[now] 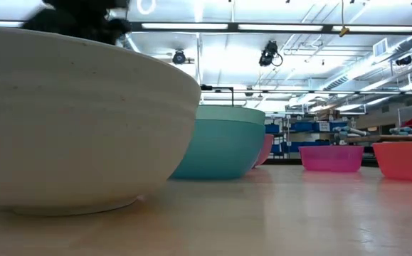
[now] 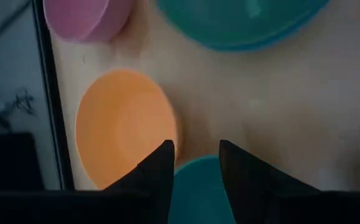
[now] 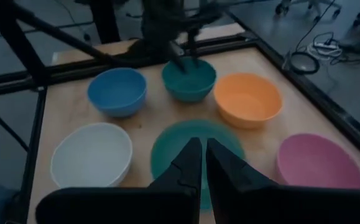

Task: Nest bowls inside each other
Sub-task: Stack the orange bowl on top of the green bowl

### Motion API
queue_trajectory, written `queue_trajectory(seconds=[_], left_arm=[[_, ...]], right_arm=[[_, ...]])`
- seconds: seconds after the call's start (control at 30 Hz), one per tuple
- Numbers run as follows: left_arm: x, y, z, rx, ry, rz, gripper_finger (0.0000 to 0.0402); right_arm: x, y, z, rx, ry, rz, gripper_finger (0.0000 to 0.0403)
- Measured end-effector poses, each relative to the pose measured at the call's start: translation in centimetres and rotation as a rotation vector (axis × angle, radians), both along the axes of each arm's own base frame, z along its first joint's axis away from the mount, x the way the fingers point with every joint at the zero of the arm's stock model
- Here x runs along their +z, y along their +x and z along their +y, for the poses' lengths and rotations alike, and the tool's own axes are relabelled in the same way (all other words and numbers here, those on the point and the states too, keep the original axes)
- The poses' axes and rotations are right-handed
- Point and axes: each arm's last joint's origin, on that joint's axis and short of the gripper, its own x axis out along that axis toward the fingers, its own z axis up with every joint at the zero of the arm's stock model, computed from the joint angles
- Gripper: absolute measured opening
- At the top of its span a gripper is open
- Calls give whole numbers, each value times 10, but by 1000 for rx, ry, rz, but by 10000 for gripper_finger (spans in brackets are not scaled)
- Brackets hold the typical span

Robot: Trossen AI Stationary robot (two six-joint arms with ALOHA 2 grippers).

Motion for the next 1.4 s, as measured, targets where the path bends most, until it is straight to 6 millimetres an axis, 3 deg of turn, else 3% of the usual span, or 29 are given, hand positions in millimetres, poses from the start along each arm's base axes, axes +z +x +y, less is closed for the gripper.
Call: queue_trajectory(seconds=[0.2,0.37,1.2,1.3,1.4], left_arm=[[-9,18,37,51,-155,-6,136],[-21,25,55,102,-303,25,136],[-85,61,84,153,-233,203,134],[-85,63,84,149,-230,193,106],[-85,63,84,140,-234,194,38]], right_arm=[[-16,13,12,2,7,48,13],[-24,18,16,13,15,80,11],[-23,18,16,19,24,82,8],[-23,17,16,20,23,82,7],[-23,17,16,21,24,82,7]])
